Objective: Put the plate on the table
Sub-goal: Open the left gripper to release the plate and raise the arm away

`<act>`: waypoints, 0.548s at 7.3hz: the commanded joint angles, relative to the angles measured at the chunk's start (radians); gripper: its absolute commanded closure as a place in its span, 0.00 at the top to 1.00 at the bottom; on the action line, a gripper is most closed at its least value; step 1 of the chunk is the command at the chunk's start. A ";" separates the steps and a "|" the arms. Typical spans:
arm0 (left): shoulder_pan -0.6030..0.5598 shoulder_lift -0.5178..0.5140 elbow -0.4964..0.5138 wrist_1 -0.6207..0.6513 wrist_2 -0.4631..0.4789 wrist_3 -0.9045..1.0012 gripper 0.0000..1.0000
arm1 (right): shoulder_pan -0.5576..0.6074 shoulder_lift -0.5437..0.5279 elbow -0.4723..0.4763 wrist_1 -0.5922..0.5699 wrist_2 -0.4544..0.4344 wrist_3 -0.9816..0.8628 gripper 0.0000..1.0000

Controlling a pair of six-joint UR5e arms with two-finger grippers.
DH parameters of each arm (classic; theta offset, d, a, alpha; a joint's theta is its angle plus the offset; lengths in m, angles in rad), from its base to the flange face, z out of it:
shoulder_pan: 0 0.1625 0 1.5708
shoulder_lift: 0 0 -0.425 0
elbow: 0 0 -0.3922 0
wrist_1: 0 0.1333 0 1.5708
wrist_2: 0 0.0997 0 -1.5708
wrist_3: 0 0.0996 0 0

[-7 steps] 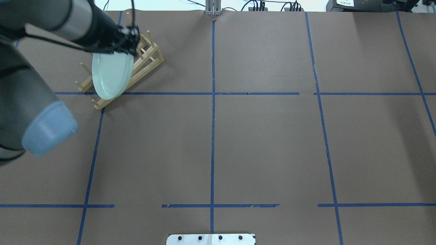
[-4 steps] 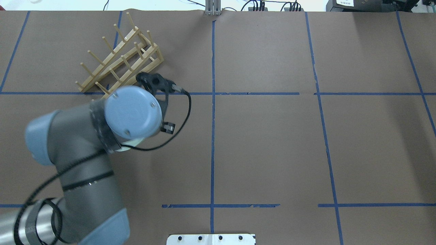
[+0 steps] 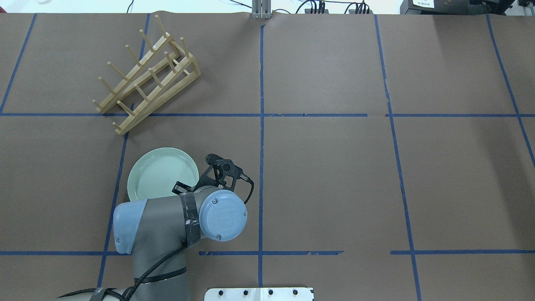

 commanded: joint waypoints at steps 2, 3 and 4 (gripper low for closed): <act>-0.017 -0.018 -0.020 -0.043 0.002 -0.001 1.00 | 0.000 0.000 0.000 0.000 0.000 0.000 1.00; -0.074 -0.012 -0.072 -0.043 -0.001 0.005 1.00 | 0.000 0.001 0.000 0.000 0.000 0.000 1.00; -0.135 -0.015 -0.098 -0.044 -0.010 0.009 1.00 | 0.000 0.000 0.000 0.000 -0.001 0.000 1.00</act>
